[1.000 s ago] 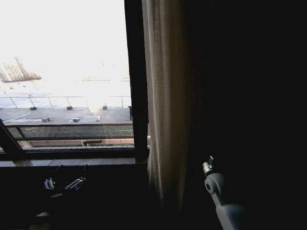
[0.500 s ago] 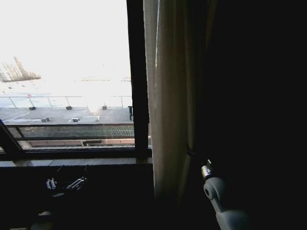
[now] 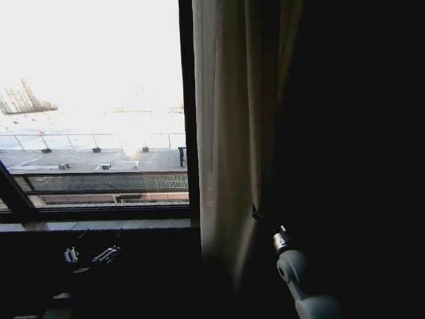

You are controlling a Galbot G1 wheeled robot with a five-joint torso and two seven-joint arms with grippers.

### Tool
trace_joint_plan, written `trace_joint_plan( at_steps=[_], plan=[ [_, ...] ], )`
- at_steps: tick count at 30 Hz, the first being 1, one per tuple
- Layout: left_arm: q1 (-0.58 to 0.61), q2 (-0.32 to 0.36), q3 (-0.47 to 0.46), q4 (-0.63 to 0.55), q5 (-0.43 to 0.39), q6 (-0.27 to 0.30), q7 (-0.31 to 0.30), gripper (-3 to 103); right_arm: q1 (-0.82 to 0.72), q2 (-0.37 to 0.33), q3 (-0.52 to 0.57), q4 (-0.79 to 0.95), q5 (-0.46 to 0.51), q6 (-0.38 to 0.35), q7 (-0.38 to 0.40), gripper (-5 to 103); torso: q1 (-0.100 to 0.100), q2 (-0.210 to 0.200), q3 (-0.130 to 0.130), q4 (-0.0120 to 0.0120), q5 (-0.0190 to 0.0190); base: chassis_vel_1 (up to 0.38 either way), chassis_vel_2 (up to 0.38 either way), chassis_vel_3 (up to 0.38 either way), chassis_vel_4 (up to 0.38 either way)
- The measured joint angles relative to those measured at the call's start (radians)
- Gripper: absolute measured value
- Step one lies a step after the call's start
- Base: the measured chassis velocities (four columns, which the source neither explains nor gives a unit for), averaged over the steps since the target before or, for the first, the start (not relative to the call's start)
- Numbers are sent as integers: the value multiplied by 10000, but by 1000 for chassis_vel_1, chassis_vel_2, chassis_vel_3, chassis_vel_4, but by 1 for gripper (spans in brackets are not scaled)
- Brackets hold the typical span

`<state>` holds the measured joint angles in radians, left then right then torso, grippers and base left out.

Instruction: Open the curtains by pulling them apart, changing their state from closed to fully open.

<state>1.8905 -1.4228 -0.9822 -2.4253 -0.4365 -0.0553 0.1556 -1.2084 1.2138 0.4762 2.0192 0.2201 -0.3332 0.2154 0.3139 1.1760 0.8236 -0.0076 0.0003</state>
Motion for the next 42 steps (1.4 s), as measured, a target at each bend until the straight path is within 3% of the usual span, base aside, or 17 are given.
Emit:
trace_joint_plan(
  at_steps=[13,22,31,42],
  plan=[
    [7,-58,32,7,41,-7,0,100,0,40,4,-16,1,34,2,100,0,0,0,1,1,284,273,-282,-279],
    [52,-80,29,0,76,-19,-9,100,-69,73,-121,-9,-193,337,-404,100,4,0,0,2,-6,271,295,-306,-282],
    [127,-121,14,-56,78,-99,0,100,-64,130,-32,-59,-238,503,-622,100,-2,0,0,-5,11,32,33,-25,-38],
    [82,-101,22,-44,84,-101,2,100,-36,148,-43,-88,-251,520,-621,100,-2,2,-1,0,-5,-73,80,72,-69]
  ],
)
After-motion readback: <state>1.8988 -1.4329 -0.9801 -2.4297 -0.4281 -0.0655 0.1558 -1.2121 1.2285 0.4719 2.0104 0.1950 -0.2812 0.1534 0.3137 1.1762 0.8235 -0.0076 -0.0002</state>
